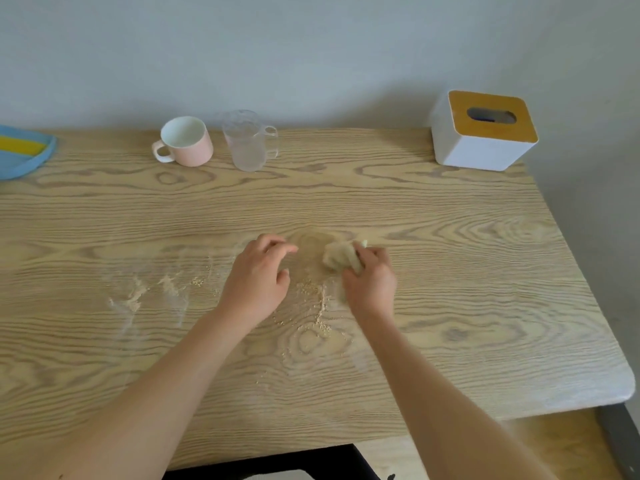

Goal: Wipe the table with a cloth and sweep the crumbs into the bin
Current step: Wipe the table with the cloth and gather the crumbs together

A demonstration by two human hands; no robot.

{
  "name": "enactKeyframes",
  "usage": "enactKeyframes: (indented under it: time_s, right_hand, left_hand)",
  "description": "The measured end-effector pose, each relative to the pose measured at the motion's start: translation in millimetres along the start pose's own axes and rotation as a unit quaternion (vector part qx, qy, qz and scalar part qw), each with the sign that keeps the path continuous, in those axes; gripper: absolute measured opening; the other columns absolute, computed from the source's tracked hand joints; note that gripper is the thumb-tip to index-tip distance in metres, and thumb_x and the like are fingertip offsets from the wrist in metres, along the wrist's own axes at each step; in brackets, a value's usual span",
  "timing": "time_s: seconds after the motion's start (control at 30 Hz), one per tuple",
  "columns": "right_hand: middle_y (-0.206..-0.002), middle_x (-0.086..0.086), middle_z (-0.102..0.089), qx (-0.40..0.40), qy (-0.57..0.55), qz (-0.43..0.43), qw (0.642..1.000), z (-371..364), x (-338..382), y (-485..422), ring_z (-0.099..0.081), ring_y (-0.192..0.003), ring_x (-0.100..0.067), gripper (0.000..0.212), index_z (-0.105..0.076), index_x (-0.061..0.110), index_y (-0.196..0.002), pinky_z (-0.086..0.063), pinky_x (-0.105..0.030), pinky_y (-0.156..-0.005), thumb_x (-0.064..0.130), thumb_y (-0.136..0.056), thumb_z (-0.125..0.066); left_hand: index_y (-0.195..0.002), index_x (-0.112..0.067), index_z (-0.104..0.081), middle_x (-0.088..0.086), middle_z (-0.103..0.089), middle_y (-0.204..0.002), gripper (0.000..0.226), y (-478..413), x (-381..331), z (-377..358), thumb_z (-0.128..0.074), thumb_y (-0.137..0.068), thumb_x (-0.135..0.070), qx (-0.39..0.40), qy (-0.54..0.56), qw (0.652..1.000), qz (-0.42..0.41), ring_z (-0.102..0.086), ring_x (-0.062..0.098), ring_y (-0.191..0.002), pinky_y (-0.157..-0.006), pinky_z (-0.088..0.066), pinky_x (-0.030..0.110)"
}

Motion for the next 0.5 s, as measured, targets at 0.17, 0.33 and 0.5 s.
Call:
enactKeyframes:
  time_s: [0.17,0.33,0.5]
  right_hand:
    - [-0.122,-0.005,-0.047,-0.035,0.103,-0.084,0.99,48,-45,-59,-0.054,-0.097,-0.023,0.048,-0.053,0.016,-0.131,-0.042,-0.028,-0.078,0.009,-0.083,-0.057]
    - [-0.127,-0.008,-0.04,0.015,0.166,-0.12,0.979,22,-54,-67,-0.047,-0.106,-0.032,0.054,-0.046,0.015,-0.135,-0.044,-0.036,-0.088,0.003,-0.083,-0.047]
    - [-0.126,-0.008,-0.041,0.101,0.148,-0.002,0.984,-33,4,-35,-0.041,-0.11,-0.027,0.054,-0.043,0.014,-0.137,-0.043,-0.038,-0.092,0.008,-0.084,-0.053]
  left_hand:
    - [-0.12,-0.02,-0.059,-0.003,-0.05,-0.12,0.038,8,18,5,-0.061,-0.084,-0.007,-0.017,0.007,1.0,0.022,-0.048,0.014,-0.112,-0.096,-0.036,0.024]
    - [-0.12,-0.023,-0.059,-0.006,-0.049,-0.12,0.039,11,32,10,-0.058,-0.084,-0.008,-0.029,0.012,0.998,0.047,-0.046,0.011,-0.112,-0.097,-0.035,0.024]
    - [-0.12,-0.019,-0.058,-0.002,-0.05,-0.12,0.039,7,38,14,-0.06,-0.084,-0.006,-0.044,0.011,0.998,0.053,-0.047,0.015,-0.113,-0.098,-0.035,0.027]
Point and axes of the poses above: each hand's wrist, its own y-axis away from the middle knuckle, its own z-axis out of the back of the hand, x = y × z, the point moved 6 cm from there along -y, towards the middle knuckle
